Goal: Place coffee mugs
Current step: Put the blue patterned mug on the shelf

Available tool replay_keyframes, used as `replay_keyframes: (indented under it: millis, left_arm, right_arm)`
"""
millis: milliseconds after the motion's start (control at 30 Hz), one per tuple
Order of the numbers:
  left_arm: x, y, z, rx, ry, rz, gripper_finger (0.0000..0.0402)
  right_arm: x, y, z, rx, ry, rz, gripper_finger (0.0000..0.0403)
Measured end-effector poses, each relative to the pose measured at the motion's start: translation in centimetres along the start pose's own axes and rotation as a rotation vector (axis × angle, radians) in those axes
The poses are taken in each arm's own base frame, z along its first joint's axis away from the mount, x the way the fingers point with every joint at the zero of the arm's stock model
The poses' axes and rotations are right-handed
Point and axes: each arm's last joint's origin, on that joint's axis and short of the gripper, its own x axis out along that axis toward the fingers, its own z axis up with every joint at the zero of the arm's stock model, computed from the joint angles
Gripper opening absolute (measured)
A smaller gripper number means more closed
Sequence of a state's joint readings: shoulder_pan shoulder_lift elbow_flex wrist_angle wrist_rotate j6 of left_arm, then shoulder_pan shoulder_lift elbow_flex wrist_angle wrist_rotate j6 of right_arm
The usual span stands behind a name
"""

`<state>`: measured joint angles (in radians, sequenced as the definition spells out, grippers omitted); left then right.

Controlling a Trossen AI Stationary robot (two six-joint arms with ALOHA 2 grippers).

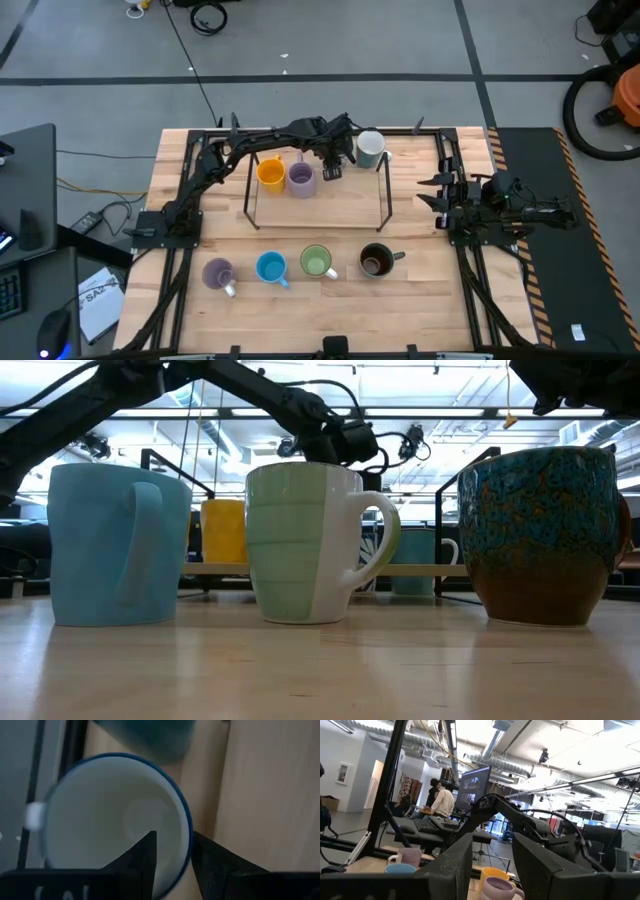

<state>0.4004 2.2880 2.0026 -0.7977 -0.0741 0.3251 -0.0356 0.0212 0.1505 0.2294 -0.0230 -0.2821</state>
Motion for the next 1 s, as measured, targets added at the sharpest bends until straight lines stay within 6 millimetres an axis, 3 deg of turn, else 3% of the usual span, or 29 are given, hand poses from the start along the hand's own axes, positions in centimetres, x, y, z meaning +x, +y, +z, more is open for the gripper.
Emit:
replay_keyframes:
  millis: [267, 533, 733, 1000]
  left_arm:
    - [0.2, -0.4, -0.2, 0.015, 0.023, -0.016, 0.0033]
    - [0.1, -0.4, -0.3, 0.075, 0.038, -0.02, 0.0029]
    - [-2.3, -0.1, 0.0, 0.182, 0.107, -0.054, 0.0029]
    - [-5.8, -0.3, 1.9, 0.36, 0.03, -0.09, 0.0029]
  right_arm:
    - [0.0, 0.0, 0.0, -0.001, 0.001, 0.0, 0.0144]
    - [0.0, 0.0, 0.0, -0.002, 0.001, -0.001, 0.0144]
    - [0.0, 0.0, 0.0, -0.002, 0.001, -0.002, 0.0144]
    - [0.0, 0.0, 0.0, -0.002, 0.002, -0.002, 0.0144]
